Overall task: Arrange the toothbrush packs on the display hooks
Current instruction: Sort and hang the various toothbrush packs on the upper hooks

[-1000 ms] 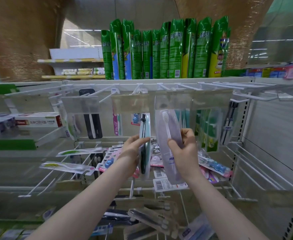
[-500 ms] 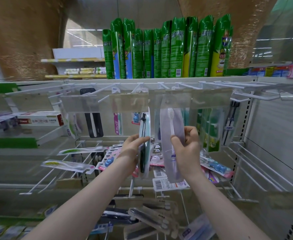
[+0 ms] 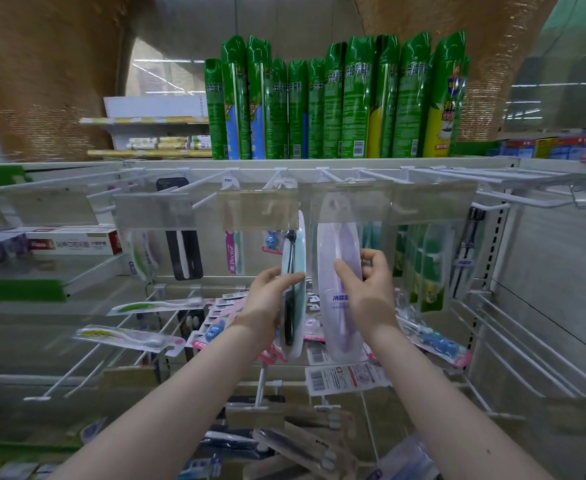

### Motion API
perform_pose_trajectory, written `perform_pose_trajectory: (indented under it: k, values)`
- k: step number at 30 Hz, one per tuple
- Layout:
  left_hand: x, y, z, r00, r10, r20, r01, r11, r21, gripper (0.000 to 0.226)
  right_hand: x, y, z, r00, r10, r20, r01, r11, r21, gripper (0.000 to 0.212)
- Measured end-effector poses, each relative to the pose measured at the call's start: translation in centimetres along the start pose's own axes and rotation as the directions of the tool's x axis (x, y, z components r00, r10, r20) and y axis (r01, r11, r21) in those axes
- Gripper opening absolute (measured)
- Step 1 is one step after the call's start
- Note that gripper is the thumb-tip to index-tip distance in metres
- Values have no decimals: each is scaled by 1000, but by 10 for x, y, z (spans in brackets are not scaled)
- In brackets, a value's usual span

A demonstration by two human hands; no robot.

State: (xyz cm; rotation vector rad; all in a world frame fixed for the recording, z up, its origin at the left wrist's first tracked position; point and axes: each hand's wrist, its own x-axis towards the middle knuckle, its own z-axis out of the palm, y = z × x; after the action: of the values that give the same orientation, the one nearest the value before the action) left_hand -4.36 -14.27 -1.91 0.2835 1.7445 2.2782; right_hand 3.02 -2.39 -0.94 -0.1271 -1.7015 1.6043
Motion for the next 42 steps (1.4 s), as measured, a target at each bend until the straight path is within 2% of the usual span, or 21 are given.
perform_pose_trajectory:
  k: [7,16,31,37,42]
  values:
    - [8,3,0,998,66,14,-66,998,17,46,30,8,8,997,67,-23,-69,991,-111,23]
    - [26,1,0,996,91,-14,-90,996,18,53,65,27,20,997,22,-70,-33,985,-167,23]
    - [43,0,1,995,97,-30,-95,994,49,51,88,46,19,996,73,-58,-84,971,-225,34]
    - [44,-3,-2,996,84,-42,-81,995,61,57,79,47,16,995,68,-67,-80,978,-192,28]
    - [37,-4,-3,996,84,-26,-83,995,58,57,70,49,9,995,54,-86,-72,973,-218,44]
